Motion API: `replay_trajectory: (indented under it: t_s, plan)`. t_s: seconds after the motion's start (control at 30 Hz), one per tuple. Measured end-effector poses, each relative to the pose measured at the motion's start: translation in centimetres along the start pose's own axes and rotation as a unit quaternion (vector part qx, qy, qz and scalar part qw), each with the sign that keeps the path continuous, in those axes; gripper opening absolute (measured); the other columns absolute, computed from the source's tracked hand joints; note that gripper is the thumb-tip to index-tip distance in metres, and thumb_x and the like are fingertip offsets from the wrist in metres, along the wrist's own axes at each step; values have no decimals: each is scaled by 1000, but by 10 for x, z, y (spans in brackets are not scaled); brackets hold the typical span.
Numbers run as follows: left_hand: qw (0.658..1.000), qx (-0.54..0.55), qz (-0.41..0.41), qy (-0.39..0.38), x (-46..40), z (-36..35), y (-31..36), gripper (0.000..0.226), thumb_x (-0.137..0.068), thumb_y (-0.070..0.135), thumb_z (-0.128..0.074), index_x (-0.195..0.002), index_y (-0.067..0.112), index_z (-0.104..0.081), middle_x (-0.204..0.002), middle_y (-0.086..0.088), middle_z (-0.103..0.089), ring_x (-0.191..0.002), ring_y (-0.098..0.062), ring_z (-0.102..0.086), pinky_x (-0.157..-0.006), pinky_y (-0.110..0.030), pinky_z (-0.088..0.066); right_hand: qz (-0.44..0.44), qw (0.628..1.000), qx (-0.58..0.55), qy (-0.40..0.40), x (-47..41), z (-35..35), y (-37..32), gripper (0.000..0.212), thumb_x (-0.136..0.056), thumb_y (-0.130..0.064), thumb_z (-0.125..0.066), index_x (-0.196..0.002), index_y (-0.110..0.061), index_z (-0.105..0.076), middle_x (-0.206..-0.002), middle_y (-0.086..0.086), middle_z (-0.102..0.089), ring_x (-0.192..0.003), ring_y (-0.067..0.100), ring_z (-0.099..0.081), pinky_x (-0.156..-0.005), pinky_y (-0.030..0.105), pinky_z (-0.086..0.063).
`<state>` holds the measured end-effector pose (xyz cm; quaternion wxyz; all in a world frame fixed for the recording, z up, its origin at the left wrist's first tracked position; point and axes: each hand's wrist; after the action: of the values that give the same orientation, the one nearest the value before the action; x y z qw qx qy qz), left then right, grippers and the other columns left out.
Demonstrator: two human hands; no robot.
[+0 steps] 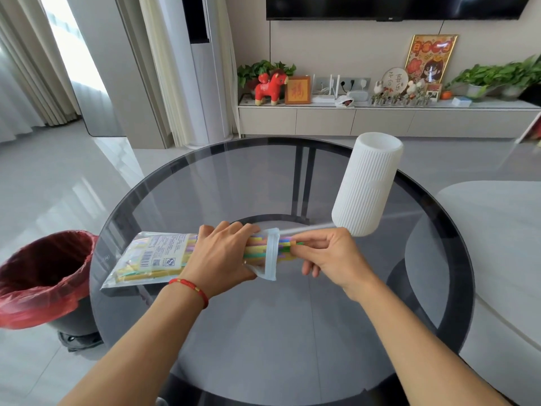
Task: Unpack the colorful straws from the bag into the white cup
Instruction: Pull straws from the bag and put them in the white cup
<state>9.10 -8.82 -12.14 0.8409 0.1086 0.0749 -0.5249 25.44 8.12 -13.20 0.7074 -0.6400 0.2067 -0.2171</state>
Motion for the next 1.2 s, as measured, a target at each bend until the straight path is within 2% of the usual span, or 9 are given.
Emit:
replay_trajectory:
  t_s: [0.07, 0.2, 0.37, 0.5, 0.63, 0.73, 0.87, 1.03, 1.2]
  plan:
    - [1000, 2, 8, 8, 1, -1, -3, 65, -71, 54, -73, -131, 39, -52, -101, 9, -65, -94, -21, -58, -85, -40, -41, -11, 1000, -6, 11, 1, 12, 0, 32, -91, 0, -78, -84, -29, -87, -85, 7, -84, -56, 17, -69, -47, 24, -54]
    - [1000, 12, 8, 14, 0, -2, -2, 61, -76, 52, -73, -133, 43, -52, -99, 9, -68, -94, -22, -61, -84, -40, -43, -45, 997, -57, -17, 1, 12, -1, 22, -93, -6, -76, -111, -17, -80, -105, 11, -81, -79, 25, -77, -63, 35, -63]
    - [999, 19, -4, 27, 2, -1, -1, 55, -84, 52, -68, -136, 52, -48, -96, 11, -68, -88, -22, -60, -81, -40, -43, 11, 999, 1, 50, -6, 4, 7, 12, -96, -5, -75, -106, -6, -82, -87, 21, -79, -62, 21, -70, -57, 28, -59]
    - [1000, 17, 1, 20, 0, 2, -2, 52, -89, 50, -63, -136, 59, -44, -100, 12, -66, -90, -20, -59, -82, -40, -42, -11, 996, -21, 85, -8, 23, 6, 11, -94, -3, -76, -101, -9, -82, -77, 14, -77, -55, 16, -66, -50, 22, -53]
    - [1000, 9, -4, 22, 0, 3, -4, 53, -90, 50, -60, -138, 60, -41, -102, 13, -66, -90, -20, -58, -81, -38, -41, -45, 988, -39, 144, -8, 38, 7, 7, -95, -10, -78, -101, -11, -81, -72, 16, -70, -53, 15, -56, -46, 21, -47]
    - [999, 17, -1, 29, 1, 3, -7, 53, -88, 52, -62, -137, 60, -43, -101, 13, -67, -88, -20, -59, -81, -38, -42, -70, 978, -73, 181, -8, 43, 6, 5, -95, -14, -78, -99, -11, -78, -64, 8, -65, -51, 12, -52, -45, 19, -44]
    - [999, 24, 1, 42, 1, 3, -10, 51, -86, 54, -65, -134, 61, -46, -95, 12, -68, -84, -19, -60, -79, -38, -43, -81, 957, -149, 236, -5, 49, 3, 9, -94, -11, -78, -97, -4, -73, -73, 8, -61, -48, 9, -49, -41, 18, -36]
    - [998, 34, -5, 55, 3, 4, -9, 50, -86, 48, -67, -131, 60, -50, -92, 12, -68, -83, -20, -59, -76, -37, -41, -153, 939, -225, 211, 0, 37, 3, 33, -92, -31, -82, -102, -3, -67, -75, 5, -55, -49, 9, -46, -36, 18, -30]
    - [997, 45, -18, 65, 4, 6, -11, 47, -87, 49, -67, -131, 56, -54, -93, 12, -69, -83, -21, -59, -76, -37, -39, -160, 936, -263, 172, 1, 32, -1, 15, -92, -16, -81, -92, -5, -70, -74, 4, -62, -52, 8, -45, -37, 16, -30]
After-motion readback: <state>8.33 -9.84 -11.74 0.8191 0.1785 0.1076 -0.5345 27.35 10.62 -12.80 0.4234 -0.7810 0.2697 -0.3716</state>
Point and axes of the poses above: each hand's wrist, its own x-axis away from the middle knuckle, its own z-axis out of the back of the hand, y = z × x
